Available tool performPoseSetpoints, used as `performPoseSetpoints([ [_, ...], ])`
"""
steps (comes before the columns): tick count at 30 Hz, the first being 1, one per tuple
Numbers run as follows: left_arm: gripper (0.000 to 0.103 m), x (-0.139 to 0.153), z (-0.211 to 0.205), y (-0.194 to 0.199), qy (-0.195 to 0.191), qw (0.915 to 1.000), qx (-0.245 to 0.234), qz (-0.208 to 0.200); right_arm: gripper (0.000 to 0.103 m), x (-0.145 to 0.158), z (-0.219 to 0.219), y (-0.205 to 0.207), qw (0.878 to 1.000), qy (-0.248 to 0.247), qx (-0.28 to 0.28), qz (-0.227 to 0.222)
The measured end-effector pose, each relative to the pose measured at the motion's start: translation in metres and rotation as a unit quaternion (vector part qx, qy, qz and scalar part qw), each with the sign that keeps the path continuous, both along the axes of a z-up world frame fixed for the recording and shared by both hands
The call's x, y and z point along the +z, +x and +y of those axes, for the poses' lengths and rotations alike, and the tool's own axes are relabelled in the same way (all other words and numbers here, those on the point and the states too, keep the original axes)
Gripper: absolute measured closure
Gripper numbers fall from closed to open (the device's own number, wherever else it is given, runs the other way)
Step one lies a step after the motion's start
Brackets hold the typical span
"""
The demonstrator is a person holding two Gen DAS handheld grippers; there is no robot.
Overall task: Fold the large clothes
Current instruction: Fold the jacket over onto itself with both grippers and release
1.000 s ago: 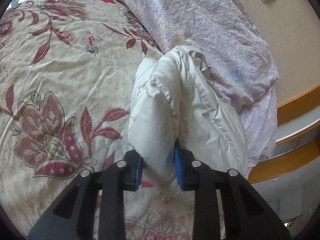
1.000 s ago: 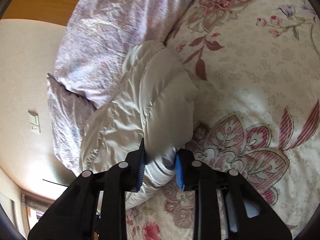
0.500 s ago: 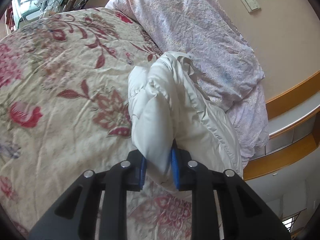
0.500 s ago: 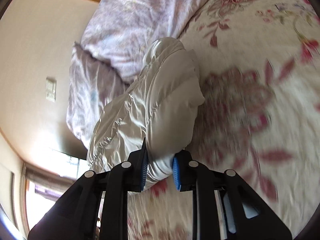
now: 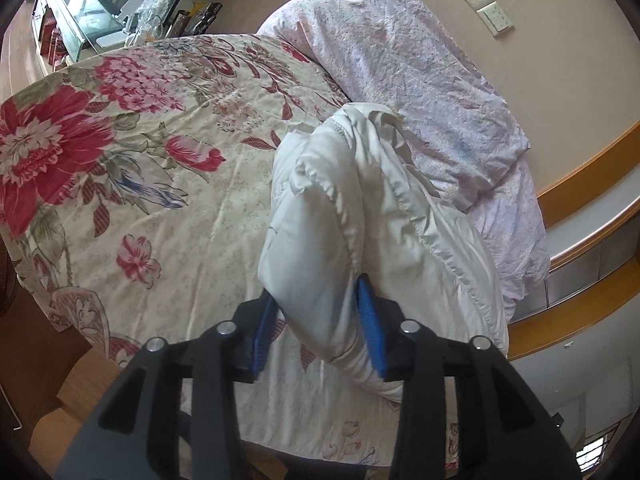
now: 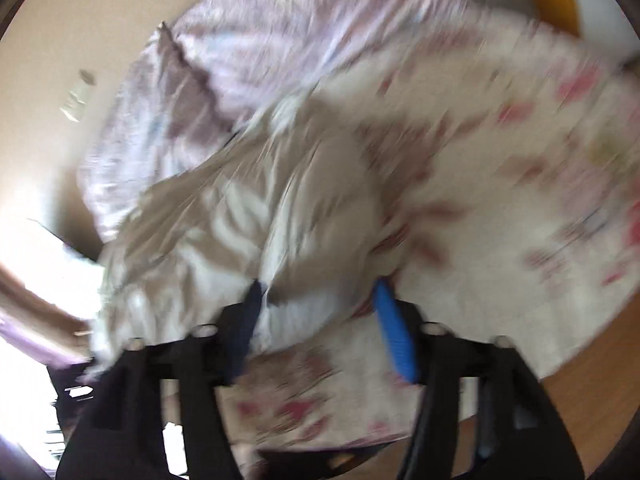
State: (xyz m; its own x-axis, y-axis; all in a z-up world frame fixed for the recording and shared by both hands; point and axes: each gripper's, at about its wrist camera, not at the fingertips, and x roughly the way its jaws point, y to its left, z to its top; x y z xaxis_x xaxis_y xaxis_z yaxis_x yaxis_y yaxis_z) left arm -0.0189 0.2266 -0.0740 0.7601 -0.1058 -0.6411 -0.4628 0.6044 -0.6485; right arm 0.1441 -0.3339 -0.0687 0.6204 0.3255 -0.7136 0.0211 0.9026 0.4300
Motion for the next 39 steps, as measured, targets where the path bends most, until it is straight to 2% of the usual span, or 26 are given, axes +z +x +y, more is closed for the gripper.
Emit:
performPoseSetpoints([
  [1,0.039,0.002,-0.001,-0.002,0.010,0.9999,0.000,-0.003,0.033,0.012,0.003,-0.004,0.999,-0.037,-0.016,-0.026],
  [2,0.032,0.005,-0.002,-0.004,0.026,0.9996,0.004,-0.005,0.033,0.022,0.009,-0.005,0.997,-0.061,-0.024,-0.046],
  [5,0.022,0.014,-0.006,-0.005,0.062,0.9980,0.004,-0.014,0.033,0.037,0.036,0.001,0.995,-0.063,0.013,-0.076],
  [7,0.016,0.016,-0.009,-0.005,0.072,0.9973,-0.003,-0.018,0.034,0.043,0.071,0.009,0.993,-0.064,0.055,-0.088],
  [11,0.015,0.013,-0.014,-0.003,0.058,0.9980,-0.013,-0.021,0.039,0.052,0.150,0.024,0.981,-0.089,0.126,-0.116],
  [15,0.013,0.006,-0.017,0.003,0.040,0.9988,-0.019,-0.022,0.046,0.051,0.202,0.024,0.969,-0.135,0.152,-0.141],
  [17,0.013,0.003,-0.017,0.006,0.030,0.9991,-0.017,-0.024,0.046,0.048,0.217,0.025,0.964,-0.160,0.152,-0.145],
  [25,0.013,-0.008,-0.014,0.019,0.011,0.9996,-0.014,-0.023,0.045,0.013,0.226,0.035,0.970,-0.156,0.160,-0.098],
  [28,0.013,-0.012,-0.011,0.025,0.001,0.9996,-0.014,-0.027,0.042,-0.004,0.235,0.039,0.968,-0.169,0.167,-0.080],
  [32,0.013,-0.017,-0.010,0.036,-0.009,0.9994,-0.015,-0.029,0.042,-0.017,0.246,0.042,0.963,-0.194,0.174,-0.071],
  [39,0.016,-0.023,0.000,0.050,-0.032,0.9985,0.009,-0.044,0.042,-0.024,0.246,0.040,0.965,-0.190,0.168,-0.069],
])
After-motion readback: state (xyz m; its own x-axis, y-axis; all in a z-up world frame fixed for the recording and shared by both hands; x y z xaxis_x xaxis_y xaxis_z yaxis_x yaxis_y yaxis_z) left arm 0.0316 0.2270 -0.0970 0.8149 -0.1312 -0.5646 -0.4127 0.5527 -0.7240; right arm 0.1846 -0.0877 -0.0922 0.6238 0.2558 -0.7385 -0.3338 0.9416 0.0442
